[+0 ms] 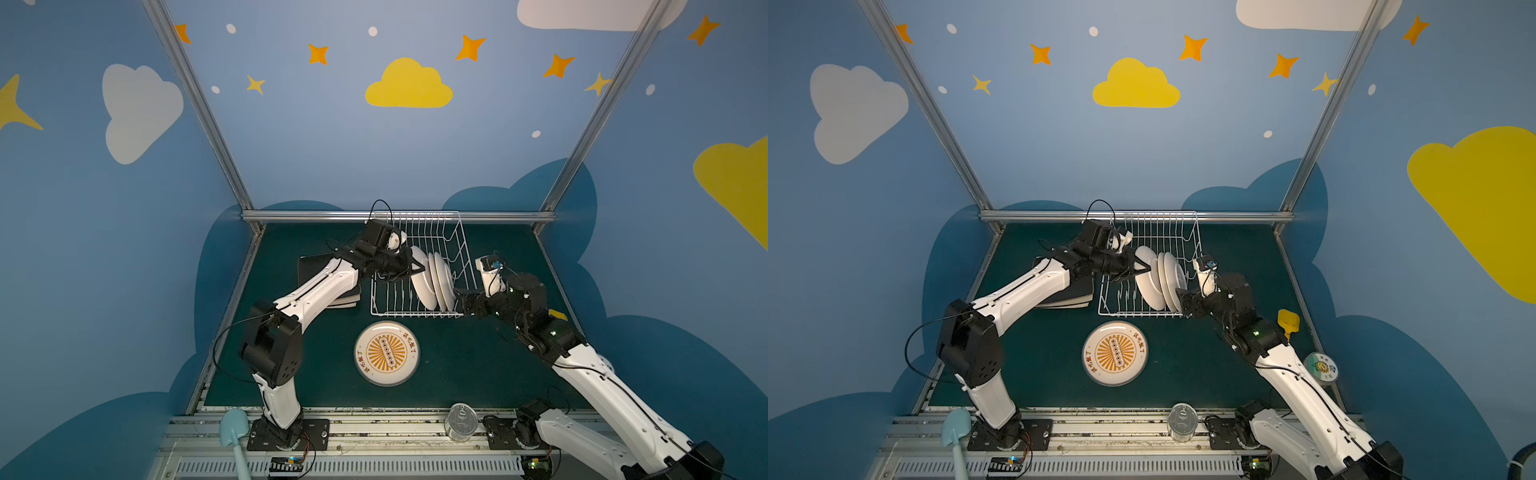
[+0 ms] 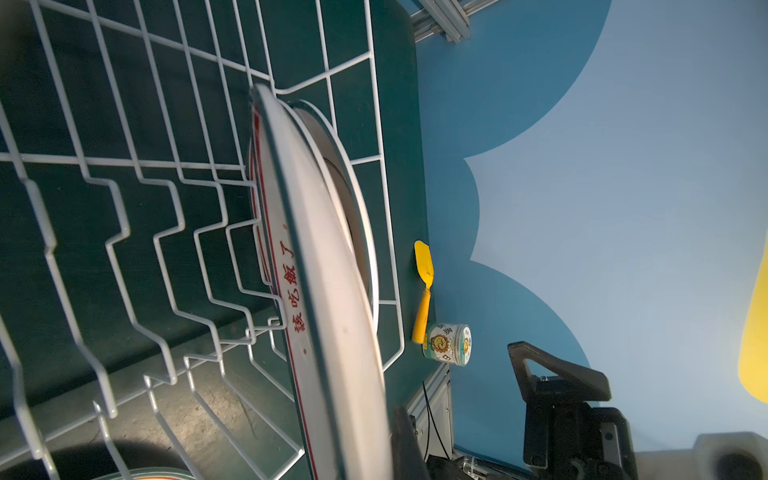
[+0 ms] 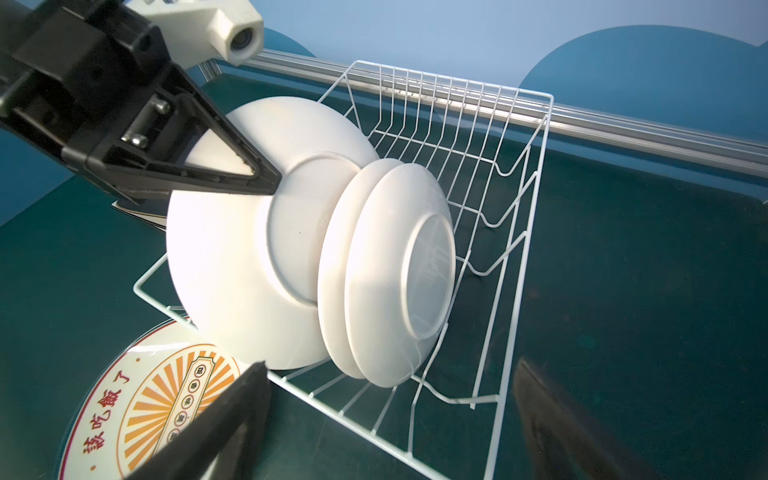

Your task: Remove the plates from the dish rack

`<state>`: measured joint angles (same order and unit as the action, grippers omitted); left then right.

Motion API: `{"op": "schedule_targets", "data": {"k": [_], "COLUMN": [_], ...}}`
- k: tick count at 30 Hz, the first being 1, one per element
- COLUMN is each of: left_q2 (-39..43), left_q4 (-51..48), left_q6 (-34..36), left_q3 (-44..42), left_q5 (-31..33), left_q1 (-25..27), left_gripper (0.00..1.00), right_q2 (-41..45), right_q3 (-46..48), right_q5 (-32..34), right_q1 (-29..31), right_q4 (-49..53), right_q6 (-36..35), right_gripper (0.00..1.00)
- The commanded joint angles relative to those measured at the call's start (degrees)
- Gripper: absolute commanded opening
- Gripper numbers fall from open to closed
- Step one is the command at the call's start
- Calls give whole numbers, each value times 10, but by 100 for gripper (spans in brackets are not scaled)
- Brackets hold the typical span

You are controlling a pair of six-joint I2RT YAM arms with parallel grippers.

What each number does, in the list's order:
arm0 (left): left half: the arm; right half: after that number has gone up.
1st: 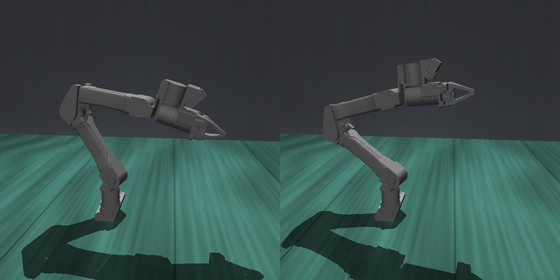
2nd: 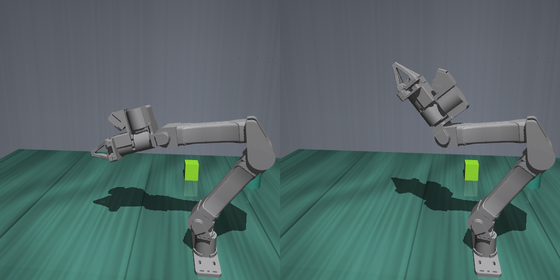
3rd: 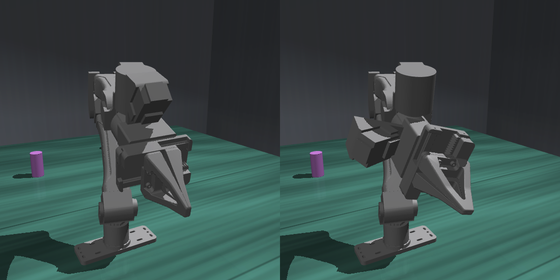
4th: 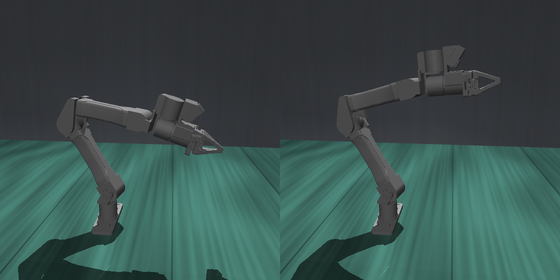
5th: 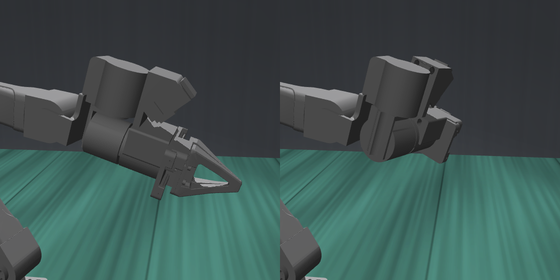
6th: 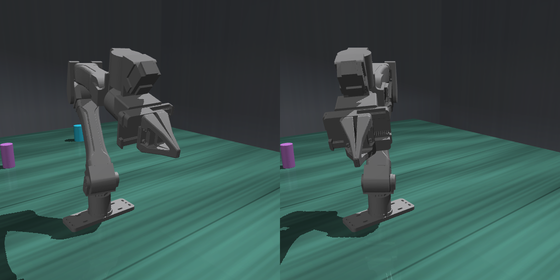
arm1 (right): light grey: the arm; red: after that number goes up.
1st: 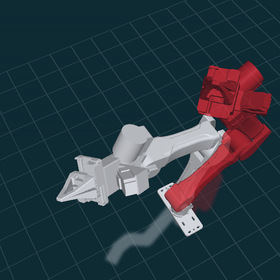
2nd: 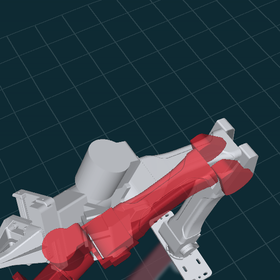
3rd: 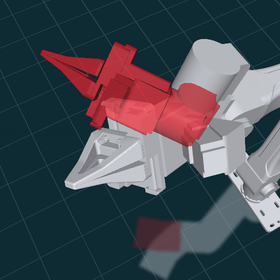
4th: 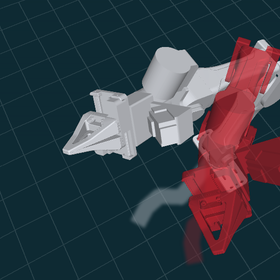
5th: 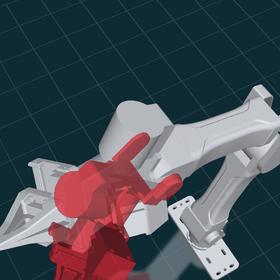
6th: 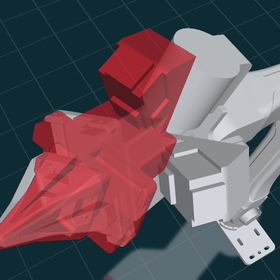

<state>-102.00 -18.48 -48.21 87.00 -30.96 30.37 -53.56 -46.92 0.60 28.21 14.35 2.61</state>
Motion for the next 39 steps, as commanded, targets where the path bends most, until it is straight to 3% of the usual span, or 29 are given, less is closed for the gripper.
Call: {"op": "schedule_targets", "data": {"k": [1, 7, 39], "left_q2": [43, 69, 158], "left_q4": [30, 70, 50], "left_q6": [4, -7, 5], "left_q3": [-11, -37, -68], "left_q5": [0, -10, -5], "left_q1": [-17, -25, -56], "left_gripper": [3, 3, 3], "right_q2": [-6, -15, -35], "right_q3": [-8, -11, -29], "right_q5": [-1, -6, -32], "right_q1": [-2, -2, -2], "right_q4": [-17, -21, -31], "right_q6": [6, 9, 50], "right_gripper": [92, 91, 92]}}
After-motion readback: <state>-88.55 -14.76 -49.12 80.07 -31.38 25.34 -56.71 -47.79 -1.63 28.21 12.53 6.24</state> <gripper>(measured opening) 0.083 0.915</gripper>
